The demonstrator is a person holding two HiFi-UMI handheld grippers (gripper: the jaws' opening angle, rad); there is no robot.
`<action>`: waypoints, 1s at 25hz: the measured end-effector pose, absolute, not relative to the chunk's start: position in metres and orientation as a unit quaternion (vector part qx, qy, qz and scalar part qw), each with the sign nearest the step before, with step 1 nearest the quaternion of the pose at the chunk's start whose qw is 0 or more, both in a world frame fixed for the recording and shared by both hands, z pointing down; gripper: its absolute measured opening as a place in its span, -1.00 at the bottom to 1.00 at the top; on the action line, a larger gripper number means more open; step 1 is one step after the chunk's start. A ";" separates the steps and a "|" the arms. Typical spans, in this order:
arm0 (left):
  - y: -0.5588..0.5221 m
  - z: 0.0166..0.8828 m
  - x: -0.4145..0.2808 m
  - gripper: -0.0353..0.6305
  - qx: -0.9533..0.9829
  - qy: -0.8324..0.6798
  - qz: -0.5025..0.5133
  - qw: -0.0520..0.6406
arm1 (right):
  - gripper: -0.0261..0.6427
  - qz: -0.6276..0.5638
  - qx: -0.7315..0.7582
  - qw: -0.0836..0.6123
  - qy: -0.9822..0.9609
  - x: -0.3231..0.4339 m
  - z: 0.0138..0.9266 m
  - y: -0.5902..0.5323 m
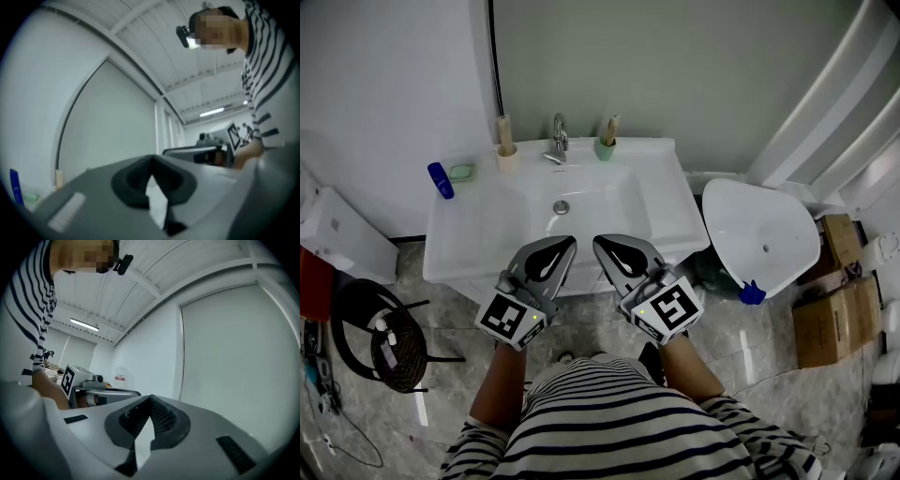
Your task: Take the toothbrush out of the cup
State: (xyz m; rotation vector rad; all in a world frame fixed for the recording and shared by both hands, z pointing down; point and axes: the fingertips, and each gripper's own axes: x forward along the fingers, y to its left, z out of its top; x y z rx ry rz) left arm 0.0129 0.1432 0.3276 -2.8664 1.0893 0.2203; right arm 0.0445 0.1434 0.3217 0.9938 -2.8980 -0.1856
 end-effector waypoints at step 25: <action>0.156 0.332 0.003 -0.88 -0.927 0.366 0.076 0.036 | -0.90 -0.057 0.313 0.015 -0.948 0.036 0.324 0.155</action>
